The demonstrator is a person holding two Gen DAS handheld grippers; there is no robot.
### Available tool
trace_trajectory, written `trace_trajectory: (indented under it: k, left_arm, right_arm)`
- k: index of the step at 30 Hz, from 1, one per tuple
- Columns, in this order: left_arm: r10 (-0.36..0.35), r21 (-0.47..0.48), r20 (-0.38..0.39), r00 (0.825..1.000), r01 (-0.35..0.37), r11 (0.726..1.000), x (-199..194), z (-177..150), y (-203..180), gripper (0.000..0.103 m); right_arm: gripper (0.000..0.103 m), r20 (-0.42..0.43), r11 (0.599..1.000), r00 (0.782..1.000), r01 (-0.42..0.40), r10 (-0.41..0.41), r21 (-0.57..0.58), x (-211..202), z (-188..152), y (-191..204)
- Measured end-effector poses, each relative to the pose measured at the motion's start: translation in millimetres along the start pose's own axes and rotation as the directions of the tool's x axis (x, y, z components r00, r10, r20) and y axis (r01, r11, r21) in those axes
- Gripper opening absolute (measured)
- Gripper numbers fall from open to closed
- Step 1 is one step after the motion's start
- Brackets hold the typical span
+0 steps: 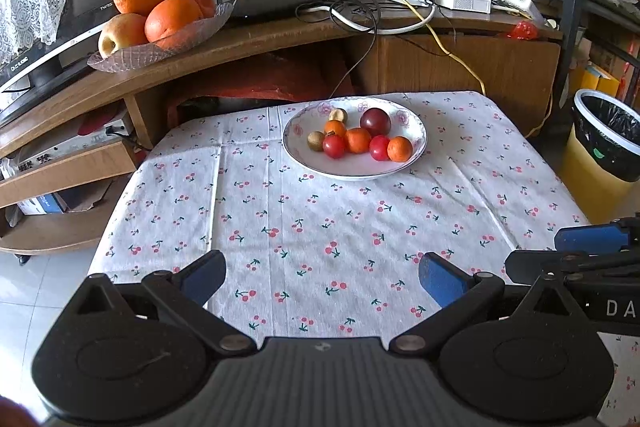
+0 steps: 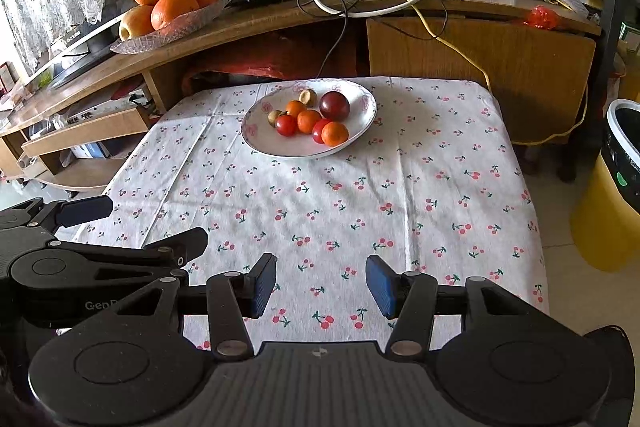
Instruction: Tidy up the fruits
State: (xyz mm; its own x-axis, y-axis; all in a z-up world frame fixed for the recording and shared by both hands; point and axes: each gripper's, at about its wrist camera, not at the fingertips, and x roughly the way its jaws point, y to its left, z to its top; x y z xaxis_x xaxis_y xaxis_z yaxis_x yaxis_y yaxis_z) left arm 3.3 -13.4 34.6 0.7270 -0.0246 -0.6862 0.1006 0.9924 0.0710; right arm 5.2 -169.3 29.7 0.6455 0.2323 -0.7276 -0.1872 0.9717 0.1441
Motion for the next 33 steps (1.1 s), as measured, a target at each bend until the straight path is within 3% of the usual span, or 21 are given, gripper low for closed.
trace_trajectory:
  k: [33]
  left_arm:
    - [0.012, 0.003, 0.002, 1.0, -0.012, 1.0, -17.5, -15.3, -5.2, 0.103]
  right_arm:
    - [0.047, 0.013, 1.0, 1.0, 0.003, -0.003, -0.004, -14.6, -14.8, 6.3]
